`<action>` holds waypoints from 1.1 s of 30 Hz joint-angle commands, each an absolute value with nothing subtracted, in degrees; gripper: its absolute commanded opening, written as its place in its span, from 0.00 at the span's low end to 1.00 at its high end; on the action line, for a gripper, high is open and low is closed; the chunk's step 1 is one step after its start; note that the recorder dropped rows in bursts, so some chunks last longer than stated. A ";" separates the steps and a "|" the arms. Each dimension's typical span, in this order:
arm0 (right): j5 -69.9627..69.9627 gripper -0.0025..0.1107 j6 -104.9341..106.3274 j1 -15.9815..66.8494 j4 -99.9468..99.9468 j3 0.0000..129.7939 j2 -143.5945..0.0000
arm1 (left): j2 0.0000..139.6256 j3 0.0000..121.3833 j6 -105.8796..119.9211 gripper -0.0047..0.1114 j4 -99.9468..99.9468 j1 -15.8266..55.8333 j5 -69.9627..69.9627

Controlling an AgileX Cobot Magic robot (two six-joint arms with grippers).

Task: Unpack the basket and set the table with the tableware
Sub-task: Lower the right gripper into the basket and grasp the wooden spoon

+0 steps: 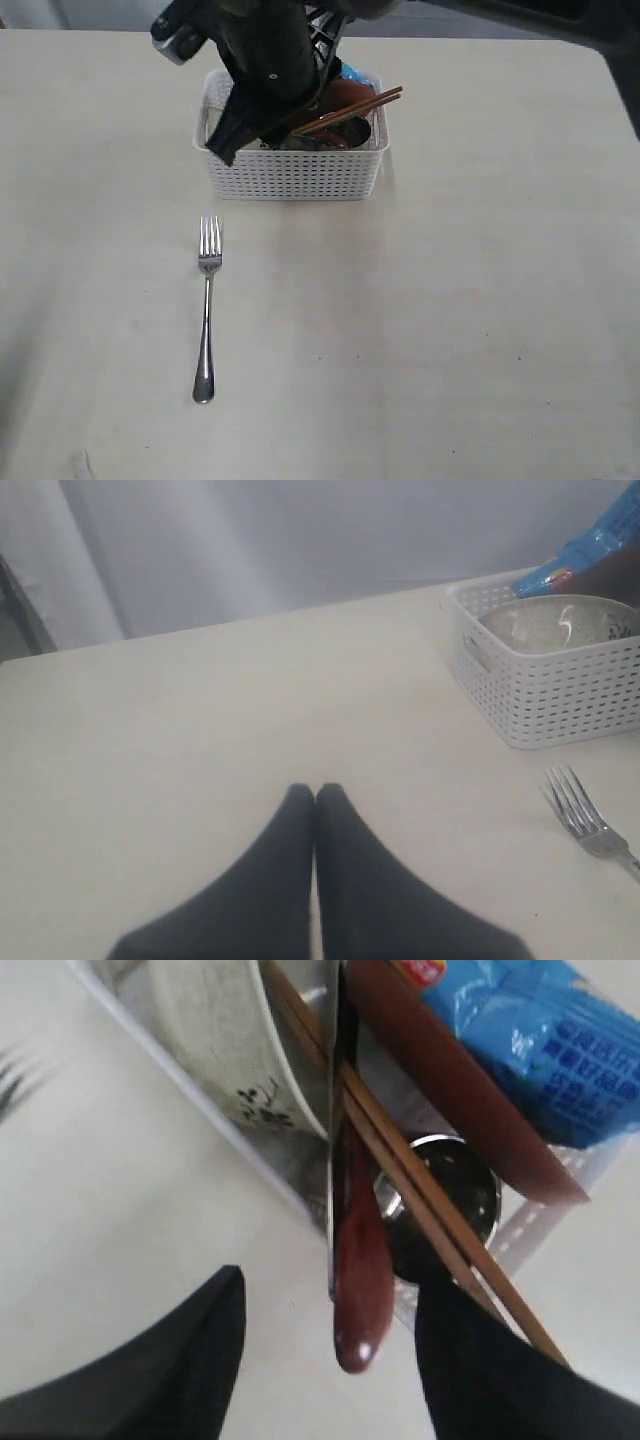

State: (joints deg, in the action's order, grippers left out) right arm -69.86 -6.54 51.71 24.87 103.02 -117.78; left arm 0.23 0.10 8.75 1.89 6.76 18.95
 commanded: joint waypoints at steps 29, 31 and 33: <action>-69.96 0.25 -8.10 51.10 31.40 99.47 -120.44 | 0.00 0.00 8.70 0.04 1.70 7.03 18.34; -69.96 0.25 -8.10 51.10 29.79 99.47 -120.69 | 0.00 0.00 8.70 0.04 1.70 7.03 18.34; -69.96 0.25 -8.36 51.10 30.03 99.47 -120.80 | 0.00 0.00 8.70 0.04 1.70 7.03 18.34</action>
State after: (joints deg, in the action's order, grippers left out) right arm -69.99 -7.69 51.59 30.42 99.51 -120.50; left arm 0.23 0.10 8.75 1.89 6.76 18.95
